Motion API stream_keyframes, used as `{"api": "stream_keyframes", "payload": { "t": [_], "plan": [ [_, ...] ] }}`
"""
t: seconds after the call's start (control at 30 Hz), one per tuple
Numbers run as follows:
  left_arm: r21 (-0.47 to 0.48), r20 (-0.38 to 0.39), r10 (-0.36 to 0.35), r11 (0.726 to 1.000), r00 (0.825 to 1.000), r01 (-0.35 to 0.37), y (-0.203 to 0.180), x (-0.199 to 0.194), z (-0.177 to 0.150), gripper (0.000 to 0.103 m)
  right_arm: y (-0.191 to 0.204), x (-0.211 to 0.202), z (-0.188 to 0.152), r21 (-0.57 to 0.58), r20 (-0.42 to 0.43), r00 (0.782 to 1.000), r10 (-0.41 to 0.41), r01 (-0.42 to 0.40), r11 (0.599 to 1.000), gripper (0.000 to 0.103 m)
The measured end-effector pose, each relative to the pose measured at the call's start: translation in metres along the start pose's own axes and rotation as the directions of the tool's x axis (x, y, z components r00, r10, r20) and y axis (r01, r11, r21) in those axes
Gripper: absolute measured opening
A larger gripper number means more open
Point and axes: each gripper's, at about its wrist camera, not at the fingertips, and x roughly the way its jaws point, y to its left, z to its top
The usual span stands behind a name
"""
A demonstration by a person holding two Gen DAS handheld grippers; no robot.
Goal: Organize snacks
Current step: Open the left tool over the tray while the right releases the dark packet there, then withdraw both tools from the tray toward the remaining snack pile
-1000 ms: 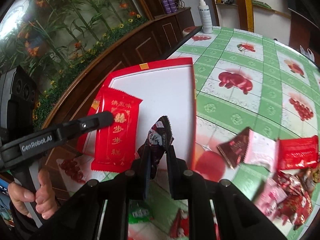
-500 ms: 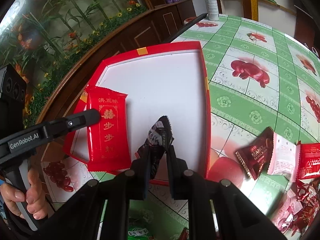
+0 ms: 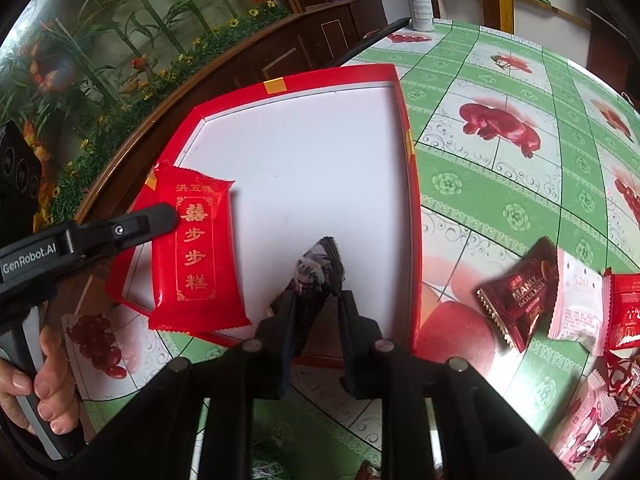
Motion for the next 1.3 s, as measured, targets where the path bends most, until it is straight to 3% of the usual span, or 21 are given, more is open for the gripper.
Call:
{"api": "stream_keyframes", "payload": {
  "t": [0.07,0.2,0.3,0.5,0.67,0.87,1.3],
  "plan": [
    [-0.014,0.001,-0.002,1.0,1.0,0.002,0.001,0.0,0.0,0.011,0.001,-0.002,-0.001,0.001,0.002,1.0,0.004,-0.004,1.0,0.044],
    [-0.024,0.009,-0.015,1.0,1.0,0.015,0.004,-0.002,-0.002,0.012,0.005,-0.011,-0.003,-0.011,0.032,0.999,0.004,-0.004,1.0,0.046],
    [0.001,0.008,0.007,1.0,1.0,-0.007,0.0,-0.005,-0.004,0.014,0.009,-0.022,-0.005,-0.019,0.061,0.998,0.007,-0.006,1.0,0.053],
    [0.035,0.013,0.047,0.998,0.999,-0.048,-0.013,-0.014,-0.009,0.05,0.006,-0.049,-0.012,-0.016,0.116,0.993,0.011,-0.009,1.0,0.069],
    [0.065,0.03,0.045,0.997,0.999,-0.047,-0.028,-0.025,-0.016,0.052,-0.003,-0.073,-0.024,0.032,0.154,0.988,0.0,-0.005,0.999,0.08],
    [0.092,0.055,-0.018,0.996,0.998,0.013,-0.044,-0.038,-0.034,0.059,-0.016,-0.093,-0.041,0.073,0.187,0.982,-0.005,-0.009,0.997,0.084],
    [0.148,-0.012,-0.08,0.986,0.997,0.081,-0.072,-0.041,-0.056,0.059,-0.031,-0.116,-0.051,0.123,0.199,0.98,-0.019,-0.006,0.992,0.086]
  ]
}}
